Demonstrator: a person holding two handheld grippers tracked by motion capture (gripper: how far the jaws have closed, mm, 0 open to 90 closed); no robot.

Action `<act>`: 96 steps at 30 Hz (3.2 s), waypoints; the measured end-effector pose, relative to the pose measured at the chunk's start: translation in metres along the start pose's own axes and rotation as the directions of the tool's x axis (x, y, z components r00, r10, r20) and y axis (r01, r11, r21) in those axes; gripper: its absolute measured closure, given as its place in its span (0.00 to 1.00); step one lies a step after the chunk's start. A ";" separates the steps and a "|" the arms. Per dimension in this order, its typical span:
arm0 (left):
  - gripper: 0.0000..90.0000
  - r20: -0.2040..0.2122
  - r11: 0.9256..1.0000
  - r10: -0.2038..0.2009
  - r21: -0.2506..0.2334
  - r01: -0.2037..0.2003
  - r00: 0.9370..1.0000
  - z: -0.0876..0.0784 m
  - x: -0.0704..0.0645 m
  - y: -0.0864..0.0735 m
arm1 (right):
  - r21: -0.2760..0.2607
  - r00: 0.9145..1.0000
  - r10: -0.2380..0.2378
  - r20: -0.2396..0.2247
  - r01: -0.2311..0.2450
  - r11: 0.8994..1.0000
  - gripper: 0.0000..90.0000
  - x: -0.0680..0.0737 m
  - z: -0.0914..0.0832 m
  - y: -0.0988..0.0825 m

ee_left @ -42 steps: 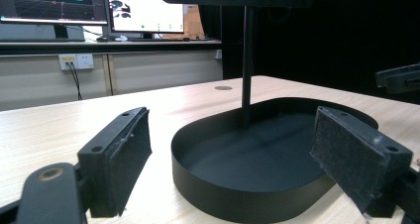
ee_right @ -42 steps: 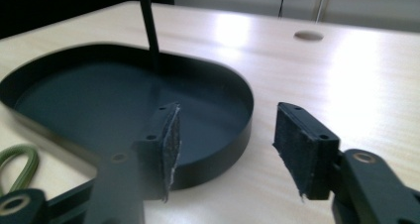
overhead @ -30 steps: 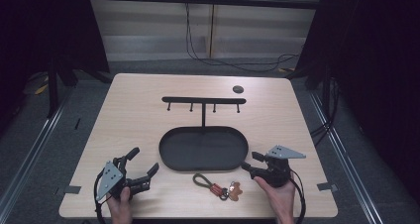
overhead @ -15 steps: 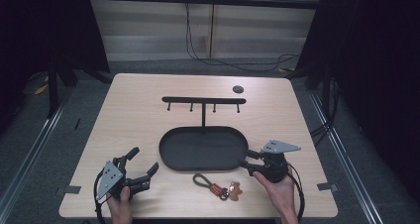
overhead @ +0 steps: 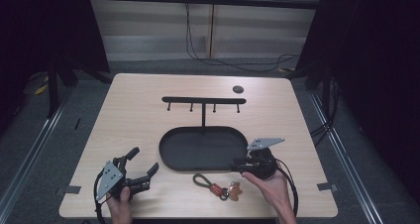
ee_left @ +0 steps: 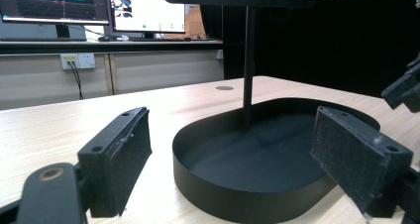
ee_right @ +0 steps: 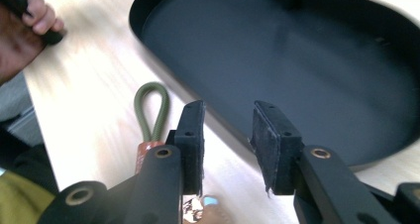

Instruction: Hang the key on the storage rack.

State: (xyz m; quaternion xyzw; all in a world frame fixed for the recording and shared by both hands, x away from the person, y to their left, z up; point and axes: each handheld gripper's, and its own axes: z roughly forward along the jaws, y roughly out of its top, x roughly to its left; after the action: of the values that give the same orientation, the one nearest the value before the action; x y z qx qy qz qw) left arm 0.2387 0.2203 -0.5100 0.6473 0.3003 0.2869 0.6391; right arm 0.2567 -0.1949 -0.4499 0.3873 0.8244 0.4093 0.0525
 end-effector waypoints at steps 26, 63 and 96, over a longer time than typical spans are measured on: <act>0.17 0.011 1.000 0.003 0.003 -0.003 1.000 0.000 0.000 0.000 | 0.249 0.991 -0.095 -0.093 0.116 0.961 0.72 0.018 0.023 0.039; 0.17 0.012 1.000 0.001 0.000 -0.001 1.000 0.000 0.000 0.000 | 0.370 0.967 -0.164 -0.193 0.227 0.901 0.83 0.040 0.065 0.049; 0.17 0.018 1.000 0.016 0.002 -0.016 1.000 0.000 0.001 0.000 | 0.552 0.958 -0.250 -0.139 0.285 0.784 0.94 0.051 0.104 0.053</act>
State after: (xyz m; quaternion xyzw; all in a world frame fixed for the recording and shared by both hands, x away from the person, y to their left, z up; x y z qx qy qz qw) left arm 0.2390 0.2211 -0.5099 0.6531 0.2895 0.2860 0.6387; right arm 0.2949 -0.0752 -0.4689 0.2524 0.9561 0.1454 -0.0313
